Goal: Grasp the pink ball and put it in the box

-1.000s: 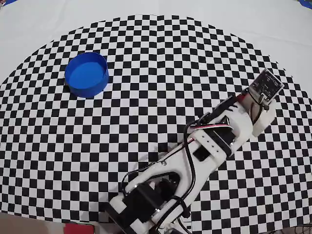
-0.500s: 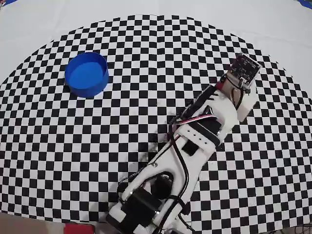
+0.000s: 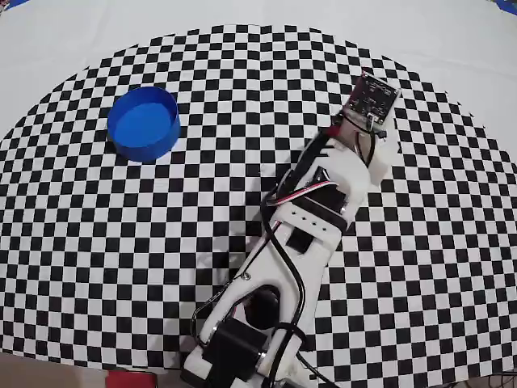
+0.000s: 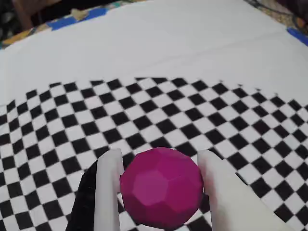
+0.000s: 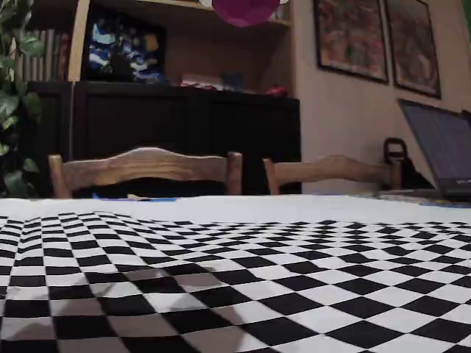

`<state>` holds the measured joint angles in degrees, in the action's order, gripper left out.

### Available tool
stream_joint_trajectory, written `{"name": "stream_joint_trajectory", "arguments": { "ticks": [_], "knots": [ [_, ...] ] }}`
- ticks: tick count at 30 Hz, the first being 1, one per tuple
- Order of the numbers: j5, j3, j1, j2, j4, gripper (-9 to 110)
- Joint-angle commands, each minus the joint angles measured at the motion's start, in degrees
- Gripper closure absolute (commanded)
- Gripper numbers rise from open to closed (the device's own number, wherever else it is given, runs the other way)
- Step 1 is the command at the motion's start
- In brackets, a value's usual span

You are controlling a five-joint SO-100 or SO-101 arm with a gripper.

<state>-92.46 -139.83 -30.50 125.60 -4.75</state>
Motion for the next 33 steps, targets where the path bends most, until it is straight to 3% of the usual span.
{"name": "stream_joint_trajectory", "arguments": {
  "ticks": [1,33],
  "knots": [
    [0.0,0.18,1.49,2.64,-0.09,101],
    [-0.44,-1.76,22.94,2.81,-0.35,101]
  ]
}}
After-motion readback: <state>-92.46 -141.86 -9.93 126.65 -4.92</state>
